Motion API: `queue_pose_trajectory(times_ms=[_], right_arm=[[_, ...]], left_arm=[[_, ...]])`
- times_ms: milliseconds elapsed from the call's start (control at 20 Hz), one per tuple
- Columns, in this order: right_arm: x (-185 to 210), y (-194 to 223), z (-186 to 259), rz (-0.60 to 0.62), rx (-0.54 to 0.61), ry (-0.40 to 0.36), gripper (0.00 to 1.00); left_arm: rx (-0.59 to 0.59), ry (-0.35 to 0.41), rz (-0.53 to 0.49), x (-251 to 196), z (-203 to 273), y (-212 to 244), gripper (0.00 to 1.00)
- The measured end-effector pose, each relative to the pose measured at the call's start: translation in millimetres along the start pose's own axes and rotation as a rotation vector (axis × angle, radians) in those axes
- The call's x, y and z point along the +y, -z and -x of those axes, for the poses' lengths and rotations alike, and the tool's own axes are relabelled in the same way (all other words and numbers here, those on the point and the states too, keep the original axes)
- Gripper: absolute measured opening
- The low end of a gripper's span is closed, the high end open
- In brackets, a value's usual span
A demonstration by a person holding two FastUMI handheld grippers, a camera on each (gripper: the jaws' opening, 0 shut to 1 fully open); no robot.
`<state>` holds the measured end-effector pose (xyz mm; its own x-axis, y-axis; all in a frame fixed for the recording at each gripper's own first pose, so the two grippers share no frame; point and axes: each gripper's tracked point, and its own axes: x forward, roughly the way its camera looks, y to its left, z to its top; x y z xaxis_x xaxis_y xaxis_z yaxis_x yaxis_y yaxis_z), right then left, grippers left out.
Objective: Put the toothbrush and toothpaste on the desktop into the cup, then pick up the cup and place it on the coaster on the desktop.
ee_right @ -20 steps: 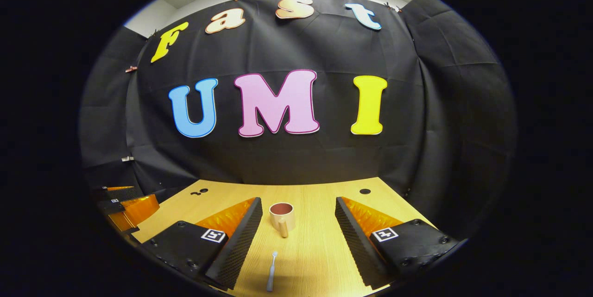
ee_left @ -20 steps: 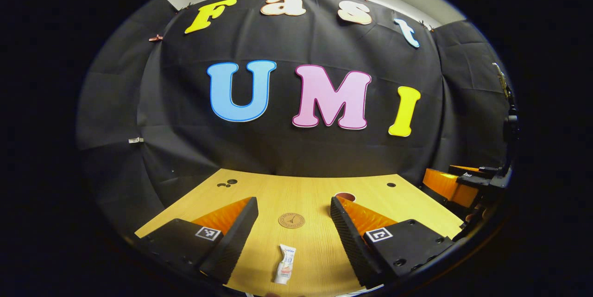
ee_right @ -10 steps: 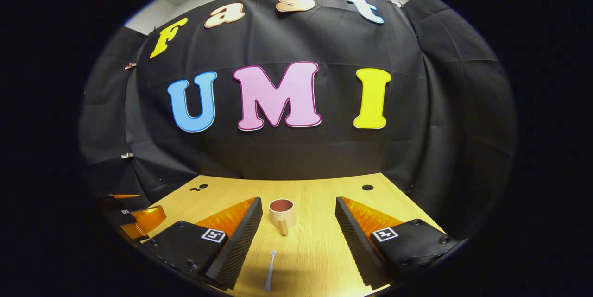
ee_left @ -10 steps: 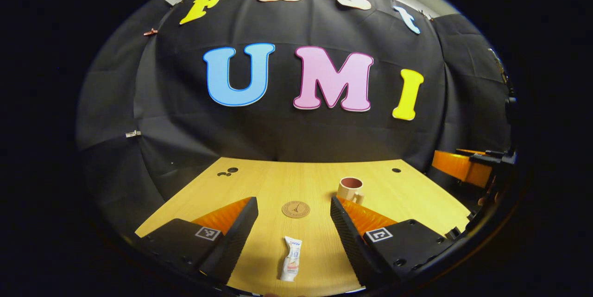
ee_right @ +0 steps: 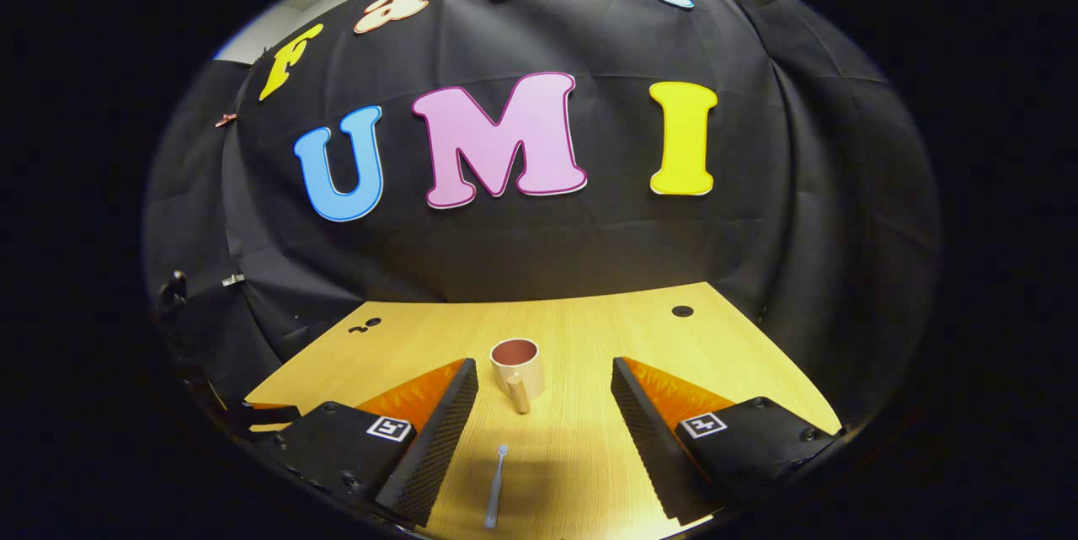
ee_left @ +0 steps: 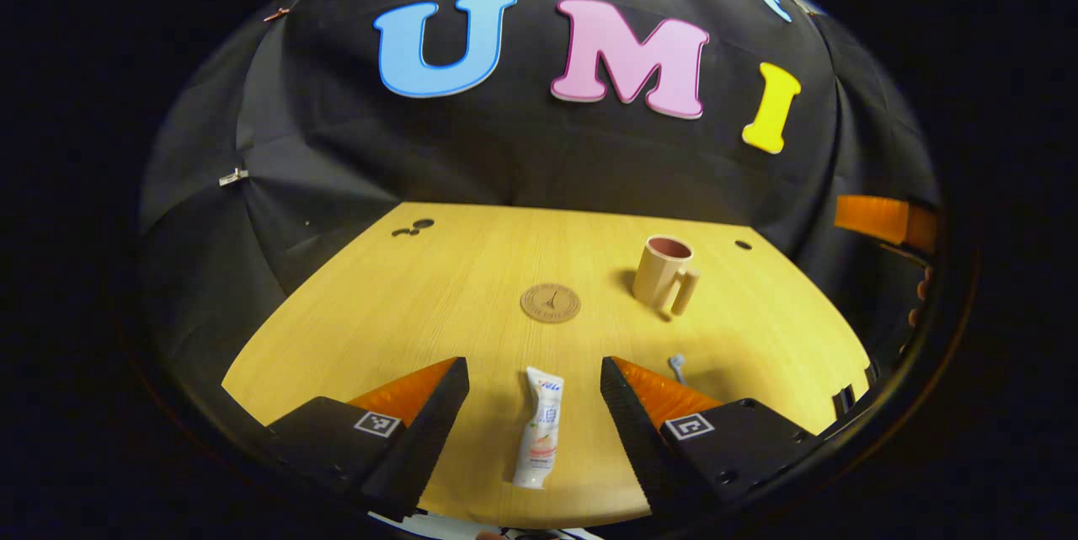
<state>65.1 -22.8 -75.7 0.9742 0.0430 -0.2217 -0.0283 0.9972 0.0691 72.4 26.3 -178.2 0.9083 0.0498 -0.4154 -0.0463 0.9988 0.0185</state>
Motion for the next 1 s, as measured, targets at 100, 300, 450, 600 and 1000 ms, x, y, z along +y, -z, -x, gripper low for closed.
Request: queue_pose_trajectory(times_ms=[100, 300, 450, 600, 1000], right_arm=[[1.5, 9.2, -8.1, 0.005, 0.030, -0.023, 0.99], [-5.0, 31.0, -26.3, 0.016, 0.102, -0.048, 0.99], [-12.8, 42.9, -39.7, 0.010, 0.149, -0.054, 0.99], [-17.2, 58.6, -53.8, 0.011, 0.191, -0.063, 0.99], [-22.4, 94.1, -58.6, -0.019, 0.301, -0.066, 0.99]], left_arm=[[0.053, -0.009, -0.026, 2.7, -13.3, 17.1, 0.98], [0.143, -0.003, -0.050, -1.8, -31.2, 43.5, 0.98], [0.203, -0.005, -0.049, -8.0, -44.8, 62.5, 0.98], [0.276, -0.033, -0.035, -6.3, -56.3, 82.7, 0.98], [0.387, -0.043, -0.010, -6.1, -71.3, 101.3, 0.79]])
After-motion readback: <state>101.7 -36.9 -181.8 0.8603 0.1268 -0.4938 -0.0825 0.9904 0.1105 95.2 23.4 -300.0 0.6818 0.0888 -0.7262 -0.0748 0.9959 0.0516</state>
